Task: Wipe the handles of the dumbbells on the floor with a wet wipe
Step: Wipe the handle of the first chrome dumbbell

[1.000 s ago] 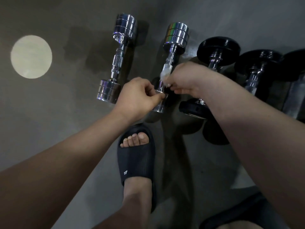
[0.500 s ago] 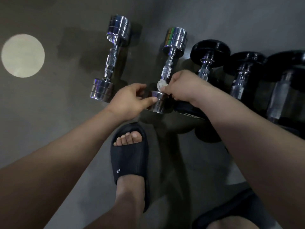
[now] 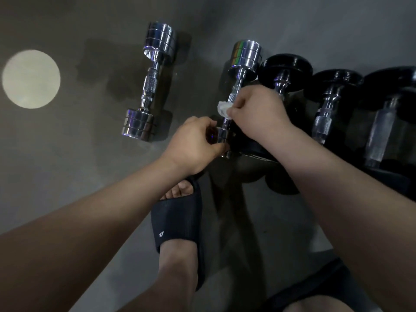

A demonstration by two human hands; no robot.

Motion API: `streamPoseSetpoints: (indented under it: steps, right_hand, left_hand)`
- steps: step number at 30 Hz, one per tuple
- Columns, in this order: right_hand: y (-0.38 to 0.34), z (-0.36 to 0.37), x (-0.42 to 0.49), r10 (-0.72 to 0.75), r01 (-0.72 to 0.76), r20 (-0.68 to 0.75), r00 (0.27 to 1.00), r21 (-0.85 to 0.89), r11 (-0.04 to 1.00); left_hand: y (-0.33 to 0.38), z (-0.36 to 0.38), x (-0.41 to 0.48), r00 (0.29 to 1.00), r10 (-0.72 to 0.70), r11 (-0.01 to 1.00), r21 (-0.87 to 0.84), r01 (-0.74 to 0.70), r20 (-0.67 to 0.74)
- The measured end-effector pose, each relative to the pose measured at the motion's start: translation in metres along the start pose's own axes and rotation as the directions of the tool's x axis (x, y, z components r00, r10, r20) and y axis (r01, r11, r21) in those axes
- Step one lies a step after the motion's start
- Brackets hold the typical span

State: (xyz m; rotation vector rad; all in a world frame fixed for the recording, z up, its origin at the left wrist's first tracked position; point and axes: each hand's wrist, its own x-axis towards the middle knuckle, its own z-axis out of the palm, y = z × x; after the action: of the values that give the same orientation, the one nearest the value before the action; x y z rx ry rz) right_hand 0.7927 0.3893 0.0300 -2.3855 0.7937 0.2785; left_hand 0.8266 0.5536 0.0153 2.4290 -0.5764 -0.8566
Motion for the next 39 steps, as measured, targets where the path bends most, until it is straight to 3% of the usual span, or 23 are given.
streamPoseSetpoints:
  steps: [5,10,15,18,21,26,29,34,37,39]
  right_hand:
    - [-0.004,0.01,0.019,-0.057,0.056,-0.119,0.991,-0.01,0.998]
    - [-0.005,0.017,0.039,-0.139,0.087,-0.216,0.966,-0.235,0.968]
    - [-0.011,0.014,0.044,-0.109,0.09,-0.026,0.994,-0.397,0.914]
    - [-0.011,0.011,0.031,-0.188,0.225,0.13,0.974,-0.407,0.885]
    - [-0.011,0.001,0.022,-0.266,0.357,0.266,0.927,-0.4,0.844]
    - [-0.009,-0.006,0.005,-0.258,0.374,0.354,0.899,-0.311,0.874]
    - [-0.005,-0.007,-0.011,-0.237,0.309,0.315,0.919,-0.203,0.929]
    - [-0.003,-0.028,-0.026,-0.175,0.22,0.243,0.954,-0.174,0.96]
    - [-0.007,-0.065,-0.042,-0.097,0.089,0.123,0.988,0.064,0.994]
    - [-0.011,-0.091,-0.056,-0.05,0.017,0.158,0.986,0.2,0.98]
  left_hand:
    - [0.0,0.0,-0.001,1.0,-0.004,1.0,0.0,0.004,-0.007]
    - [0.0,0.004,-0.007,0.999,-0.024,0.996,-0.083,0.022,-0.029]
    - [-0.005,0.004,-0.012,0.988,-0.15,0.962,-0.227,0.151,0.019]
    - [-0.01,0.003,-0.015,0.979,-0.194,0.95,-0.238,0.203,0.061]
    - [-0.013,0.002,-0.016,0.971,-0.229,0.961,-0.142,0.236,0.063]
    - [-0.01,-0.005,-0.021,0.978,-0.2,0.976,-0.071,0.204,0.068]
    - [-0.01,-0.012,-0.025,0.979,-0.197,0.974,-0.105,0.201,0.047]
    - [0.007,-0.029,-0.037,0.987,-0.162,0.985,-0.066,0.162,-0.005]
    - [0.029,-0.047,-0.048,0.994,-0.102,0.994,-0.028,0.101,-0.029]
    - [0.048,-0.064,-0.055,0.997,-0.059,0.998,-0.035,0.057,-0.053]
